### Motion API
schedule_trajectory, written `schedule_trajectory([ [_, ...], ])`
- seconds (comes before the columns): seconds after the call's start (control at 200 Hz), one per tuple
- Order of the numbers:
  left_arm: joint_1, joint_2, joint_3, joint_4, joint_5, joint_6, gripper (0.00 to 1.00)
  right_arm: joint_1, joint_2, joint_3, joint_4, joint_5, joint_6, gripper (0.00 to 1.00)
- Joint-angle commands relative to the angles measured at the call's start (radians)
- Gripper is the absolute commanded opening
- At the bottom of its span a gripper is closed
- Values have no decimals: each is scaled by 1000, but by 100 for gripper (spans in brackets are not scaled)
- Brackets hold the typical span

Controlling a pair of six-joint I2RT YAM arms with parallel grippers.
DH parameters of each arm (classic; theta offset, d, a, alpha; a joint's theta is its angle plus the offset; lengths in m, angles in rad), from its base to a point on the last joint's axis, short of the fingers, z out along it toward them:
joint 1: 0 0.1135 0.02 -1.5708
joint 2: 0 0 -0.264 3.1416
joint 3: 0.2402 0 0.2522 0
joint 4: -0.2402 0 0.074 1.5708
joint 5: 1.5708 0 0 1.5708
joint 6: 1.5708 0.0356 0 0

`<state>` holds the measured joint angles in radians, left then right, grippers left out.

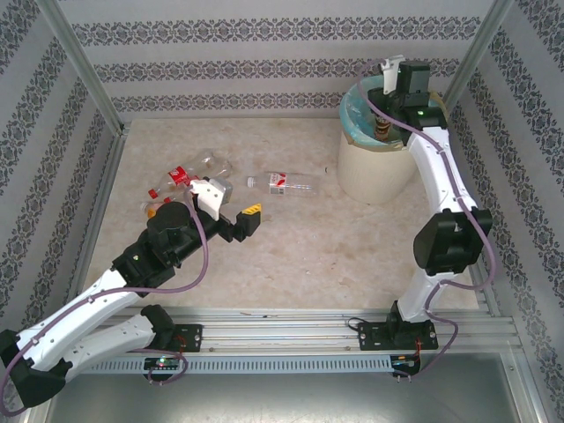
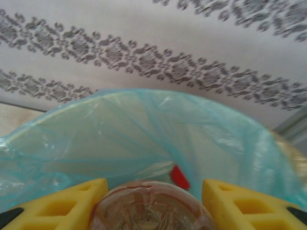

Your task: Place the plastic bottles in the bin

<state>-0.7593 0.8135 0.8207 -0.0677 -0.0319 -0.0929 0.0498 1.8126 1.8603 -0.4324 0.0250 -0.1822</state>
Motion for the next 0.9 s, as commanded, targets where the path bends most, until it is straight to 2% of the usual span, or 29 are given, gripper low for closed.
schedule_trajectory([
  [0.0,-8,8,7,-21,-18,-28,92,0,22,-20,23,-87,25,54],
  [0.09,-8,8,-4,-17,-29,-27,93,-1,41,-16,17,-120,37,58],
  [0.32,-8,20,-3,-20,-33,-20,93,-1,17,-11,15,-160,78,81],
  [0.5,-8,30,-2,-17,-31,-13,93,-2,-36,4,18,-134,102,82],
  [0.555,-8,33,0,-15,-30,-13,93,-2,-53,8,17,-134,112,80],
  [0.744,-8,42,-2,-6,-30,-10,93,-4,-100,-12,22,-196,150,61],
  [0.894,-8,43,-6,-6,-30,-9,93,-18,-75,-59,20,-201,148,48],
])
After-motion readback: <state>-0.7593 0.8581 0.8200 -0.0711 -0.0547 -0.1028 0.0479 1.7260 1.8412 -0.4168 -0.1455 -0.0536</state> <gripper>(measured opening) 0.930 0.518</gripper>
